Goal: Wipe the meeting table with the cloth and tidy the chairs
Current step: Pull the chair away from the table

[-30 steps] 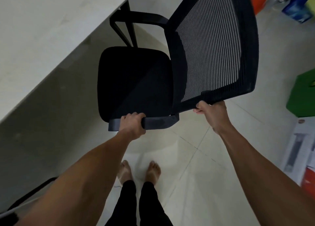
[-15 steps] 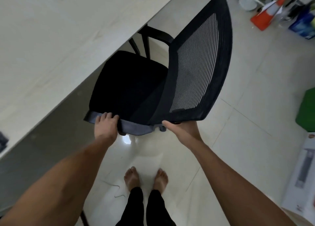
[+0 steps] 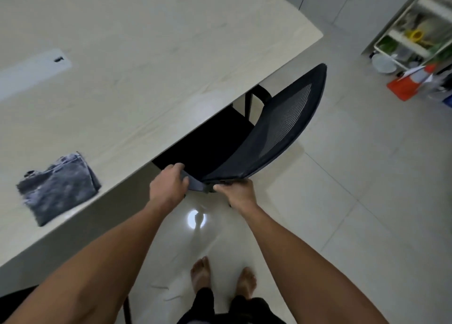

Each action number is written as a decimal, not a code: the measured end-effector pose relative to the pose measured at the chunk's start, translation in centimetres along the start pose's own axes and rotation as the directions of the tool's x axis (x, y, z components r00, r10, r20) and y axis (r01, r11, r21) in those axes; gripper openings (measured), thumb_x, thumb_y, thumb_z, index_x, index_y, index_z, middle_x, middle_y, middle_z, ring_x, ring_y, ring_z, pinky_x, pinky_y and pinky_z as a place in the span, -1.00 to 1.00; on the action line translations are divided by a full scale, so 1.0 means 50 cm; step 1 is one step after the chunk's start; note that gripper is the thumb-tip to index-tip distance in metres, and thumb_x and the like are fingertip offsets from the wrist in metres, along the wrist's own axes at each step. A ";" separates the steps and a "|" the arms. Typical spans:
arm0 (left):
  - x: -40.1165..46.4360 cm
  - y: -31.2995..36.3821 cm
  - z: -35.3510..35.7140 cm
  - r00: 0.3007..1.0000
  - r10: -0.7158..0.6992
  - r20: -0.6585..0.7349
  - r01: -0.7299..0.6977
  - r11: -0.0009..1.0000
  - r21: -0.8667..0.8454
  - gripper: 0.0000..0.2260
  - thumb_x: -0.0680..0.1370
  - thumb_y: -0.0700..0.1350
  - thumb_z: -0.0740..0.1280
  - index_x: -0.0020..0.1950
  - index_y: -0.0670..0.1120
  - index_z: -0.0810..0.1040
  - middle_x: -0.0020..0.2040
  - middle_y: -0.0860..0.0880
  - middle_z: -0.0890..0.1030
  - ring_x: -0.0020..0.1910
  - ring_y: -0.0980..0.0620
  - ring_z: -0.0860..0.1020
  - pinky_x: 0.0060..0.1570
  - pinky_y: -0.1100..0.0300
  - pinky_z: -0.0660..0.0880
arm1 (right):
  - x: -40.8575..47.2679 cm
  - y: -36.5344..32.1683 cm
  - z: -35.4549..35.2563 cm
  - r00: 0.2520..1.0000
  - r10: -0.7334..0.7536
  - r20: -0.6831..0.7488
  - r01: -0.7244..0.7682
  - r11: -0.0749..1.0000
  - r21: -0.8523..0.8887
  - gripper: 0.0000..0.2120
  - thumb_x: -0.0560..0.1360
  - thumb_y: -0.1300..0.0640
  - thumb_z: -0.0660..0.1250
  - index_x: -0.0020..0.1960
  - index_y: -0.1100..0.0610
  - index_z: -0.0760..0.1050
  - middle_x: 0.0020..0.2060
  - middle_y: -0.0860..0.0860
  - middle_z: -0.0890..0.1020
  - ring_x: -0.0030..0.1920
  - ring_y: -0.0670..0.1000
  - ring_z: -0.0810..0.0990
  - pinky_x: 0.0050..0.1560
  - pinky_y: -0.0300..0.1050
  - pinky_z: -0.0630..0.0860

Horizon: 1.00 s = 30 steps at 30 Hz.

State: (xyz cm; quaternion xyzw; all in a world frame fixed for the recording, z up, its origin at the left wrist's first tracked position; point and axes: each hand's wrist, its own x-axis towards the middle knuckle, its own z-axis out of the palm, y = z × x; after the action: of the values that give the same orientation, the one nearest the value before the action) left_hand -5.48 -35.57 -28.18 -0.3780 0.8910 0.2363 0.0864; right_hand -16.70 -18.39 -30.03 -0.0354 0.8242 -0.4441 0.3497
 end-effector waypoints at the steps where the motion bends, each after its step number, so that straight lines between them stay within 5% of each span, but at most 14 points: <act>1: -0.012 0.006 -0.011 1.000 -0.002 -0.014 0.002 1.000 -0.017 -0.65 0.62 0.02 0.29 0.40 0.02 0.48 0.29 -0.06 0.57 0.27 -0.19 0.57 0.12 -0.07 0.51 | 0.009 -0.005 -0.002 0.997 0.006 0.078 0.001 0.996 -0.089 -0.84 0.42 0.24 0.57 -0.04 0.25 0.65 -0.21 -0.11 0.66 -0.08 -0.10 0.60 0.03 -0.26 0.50; 4: -0.036 0.042 -0.050 0.998 -0.003 -0.057 0.000 0.998 -0.061 -0.66 0.64 0.02 0.28 0.41 0.01 0.49 0.30 -0.06 0.58 0.30 -0.19 0.55 0.16 -0.08 0.50 | 0.045 -0.029 -0.055 0.987 0.055 0.148 -0.011 0.959 -0.283 -0.90 0.55 0.21 0.39 0.07 0.12 0.56 -0.20 -0.05 0.58 -0.04 -0.01 0.52 -0.10 -0.37 0.43; 6: -0.048 0.072 -0.077 0.993 -0.001 -0.117 -0.011 0.995 -0.103 -0.69 0.65 0.03 0.28 0.37 0.00 0.54 0.27 -0.06 0.62 0.29 -0.18 0.57 0.15 -0.07 0.51 | 0.067 -0.038 -0.107 0.996 0.033 0.085 -0.006 0.953 -0.302 -0.81 0.54 0.08 0.40 0.12 0.11 0.58 -0.10 0.06 0.65 0.00 0.11 0.59 0.00 -0.13 0.55; 9: -0.051 0.117 -0.113 0.968 -0.008 -0.253 -0.042 0.980 -0.193 -0.76 0.68 0.06 0.22 0.22 0.02 0.60 0.13 -0.04 0.68 0.16 -0.16 0.62 0.04 -0.02 0.54 | 0.046 -0.087 -0.203 0.989 -0.123 -0.087 0.062 0.858 -0.509 -0.68 0.58 -0.04 0.36 0.27 0.09 0.54 0.14 0.11 0.67 0.14 0.21 0.65 0.12 0.03 0.55; 13: -0.050 0.198 -0.149 0.921 -0.088 -0.380 -0.037 0.950 -0.311 -0.71 0.69 0.15 0.21 0.14 0.03 0.65 0.02 0.01 0.71 0.02 -0.08 0.65 -0.07 0.09 0.46 | 0.067 -0.141 -0.319 0.865 -0.391 -0.314 0.220 0.858 -0.463 -0.59 0.60 0.10 0.29 0.41 0.14 0.30 0.34 0.18 0.48 0.19 0.26 0.56 0.01 0.09 0.51; 17: -0.059 0.275 -0.154 0.887 -0.100 -0.451 -0.020 0.967 -0.254 -0.59 0.61 0.30 0.26 0.22 0.05 0.66 0.07 0.05 0.71 0.07 0.00 0.66 0.03 0.06 0.56 | 0.149 -0.232 -0.425 0.781 -0.622 -0.058 0.470 0.646 -0.601 -0.37 0.61 0.09 0.29 0.62 0.07 0.15 0.57 0.15 0.24 0.49 0.21 0.29 0.41 0.18 0.39; 21: -0.070 0.334 -0.131 0.896 -0.029 -0.443 0.021 1.000 -0.022 -0.58 0.58 0.25 0.33 0.28 0.01 0.66 0.13 -0.01 0.70 0.12 -0.09 0.62 0.10 -0.01 0.57 | 0.210 -0.304 -0.489 0.717 -0.587 0.376 0.627 0.308 -0.715 -0.40 0.70 -0.08 0.23 0.67 0.04 0.18 0.70 0.01 0.06 0.69 0.08 -0.01 0.57 0.25 0.21; 26: -0.048 0.382 -0.106 0.850 -0.180 -0.495 0.161 0.984 -0.080 -0.81 0.62 -0.02 0.36 0.08 -0.10 0.70 0.02 -0.08 0.69 0.07 -0.17 0.61 -0.06 -0.01 0.56 | 0.267 -0.349 -0.480 0.605 -0.601 0.523 0.720 0.132 -0.681 -0.61 0.69 -0.14 0.21 0.42 0.04 0.48 0.43 0.02 0.50 0.51 0.09 0.34 0.39 0.19 0.37; 30: -0.028 0.375 -0.107 0.846 -0.215 -0.487 0.185 0.977 -0.110 -0.83 0.64 -0.06 0.34 -0.02 -0.12 0.66 -0.01 -0.06 0.67 0.04 -0.12 0.60 -0.16 0.03 0.53 | 0.290 -0.353 -0.472 0.591 -0.613 0.525 0.721 0.110 -0.684 -0.62 0.68 -0.19 0.23 0.36 0.01 0.51 0.33 -0.02 0.55 0.42 0.11 0.39 0.30 0.18 0.36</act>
State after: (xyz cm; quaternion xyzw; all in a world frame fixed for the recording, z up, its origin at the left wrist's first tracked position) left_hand -17.75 -25.98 -16.37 -0.5188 0.8316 0.1471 -0.1325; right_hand -46.42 -17.70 -16.05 -0.5934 0.7962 -0.0783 0.0883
